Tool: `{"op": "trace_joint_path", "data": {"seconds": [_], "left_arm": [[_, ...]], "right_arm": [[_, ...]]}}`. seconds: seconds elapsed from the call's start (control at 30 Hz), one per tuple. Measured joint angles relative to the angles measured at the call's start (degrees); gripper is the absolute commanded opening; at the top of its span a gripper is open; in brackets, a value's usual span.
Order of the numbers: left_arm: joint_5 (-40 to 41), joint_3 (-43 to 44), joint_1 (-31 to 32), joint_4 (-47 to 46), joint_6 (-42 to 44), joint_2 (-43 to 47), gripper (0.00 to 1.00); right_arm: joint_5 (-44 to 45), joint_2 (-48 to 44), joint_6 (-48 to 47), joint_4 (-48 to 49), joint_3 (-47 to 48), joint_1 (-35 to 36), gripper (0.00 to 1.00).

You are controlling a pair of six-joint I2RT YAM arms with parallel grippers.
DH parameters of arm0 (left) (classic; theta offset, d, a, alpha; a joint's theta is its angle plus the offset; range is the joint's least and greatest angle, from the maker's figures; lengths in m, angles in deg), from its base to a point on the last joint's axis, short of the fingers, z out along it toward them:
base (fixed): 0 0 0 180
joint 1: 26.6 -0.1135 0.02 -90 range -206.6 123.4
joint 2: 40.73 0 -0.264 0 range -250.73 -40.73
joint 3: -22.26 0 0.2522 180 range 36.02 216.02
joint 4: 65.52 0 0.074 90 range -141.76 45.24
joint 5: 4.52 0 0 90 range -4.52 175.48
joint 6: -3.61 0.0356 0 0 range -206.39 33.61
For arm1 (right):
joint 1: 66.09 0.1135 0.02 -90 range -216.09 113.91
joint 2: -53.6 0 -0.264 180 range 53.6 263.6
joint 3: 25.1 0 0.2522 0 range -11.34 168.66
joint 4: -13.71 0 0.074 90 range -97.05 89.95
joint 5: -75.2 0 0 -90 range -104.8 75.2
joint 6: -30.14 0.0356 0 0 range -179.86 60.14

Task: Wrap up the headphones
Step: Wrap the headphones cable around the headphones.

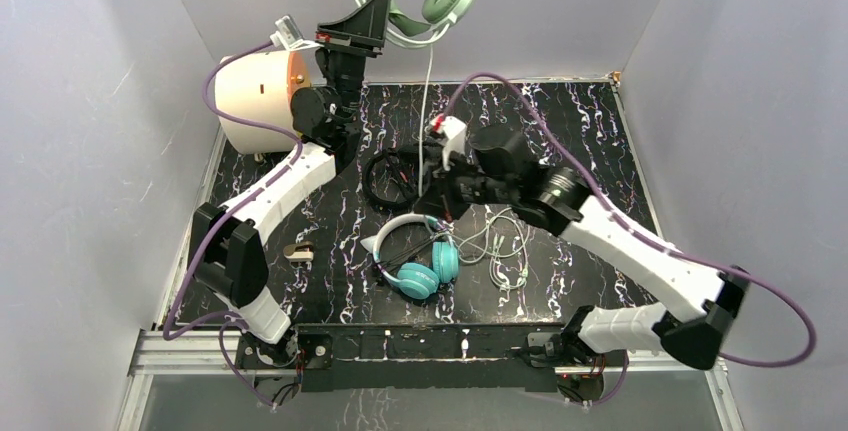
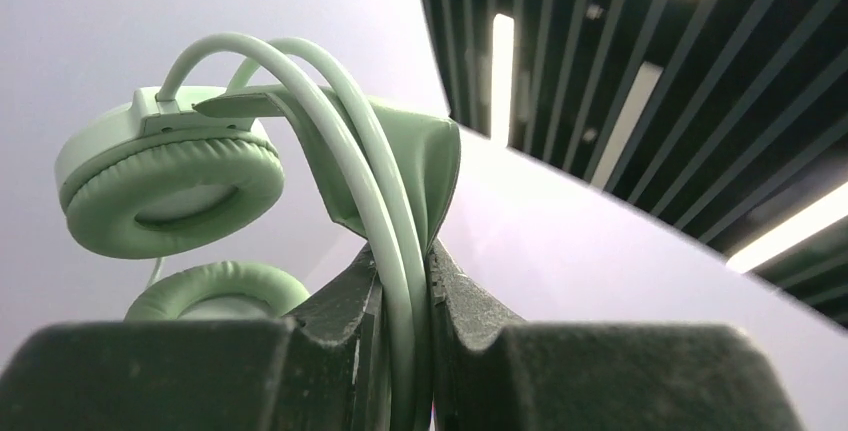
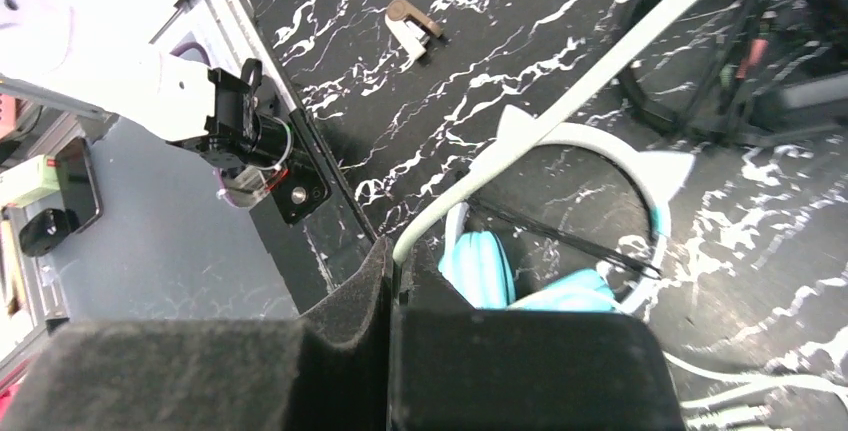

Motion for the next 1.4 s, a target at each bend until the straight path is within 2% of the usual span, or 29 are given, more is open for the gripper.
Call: {"op": "trace_joint_path", "data": {"seconds": [0.13, 0.33, 0.43, 0.63, 0.83, 1.1, 1.27, 1.4], "left_arm": [[-4.9, 0.0, 0.4, 4.0, 7.4, 0.0, 0.0], [-15.1, -2.0, 2.6, 12.6, 14.3, 0.9, 0.0], [-18.6, -6.4, 4.7, 19.7, 18.0, 4.4, 0.0], [-22.8, -19.9, 7.3, 32.1, 21.5, 17.3, 0.0], [-26.7, -22.8, 7.3, 44.2, 20.9, 26.4, 0.0], [-32.6, -23.9, 7.3, 60.1, 13.1, 34.5, 0.0], [-38.6, -23.9, 7.2, 64.0, 8.8, 34.7, 0.0], [-43.4, -23.9, 7.2, 62.0, 4.7, 35.2, 0.0]], "right_arm": [[3.4, -6.2, -1.3, -6.6, 2.1, -0.1, 0.0], [11.0, -8.3, -4.1, -19.3, 13.7, -0.1, 0.0], [16.0, -8.3, -5.6, -25.4, 20.2, -0.1, 0.0], [23.8, -7.5, -8.3, -32.9, 29.3, -0.1, 0.0], [31.7, -5.0, -11.8, -35.0, 30.5, -0.1, 0.0], [40.5, 3.8, -18.9, -35.1, 38.2, -0.1, 0.0], [44.1, 6.9, -24.1, -32.2, 42.5, -0.1, 0.0], [45.7, 8.6, -27.8, -30.3, 43.3, -0.3, 0.04]]}}
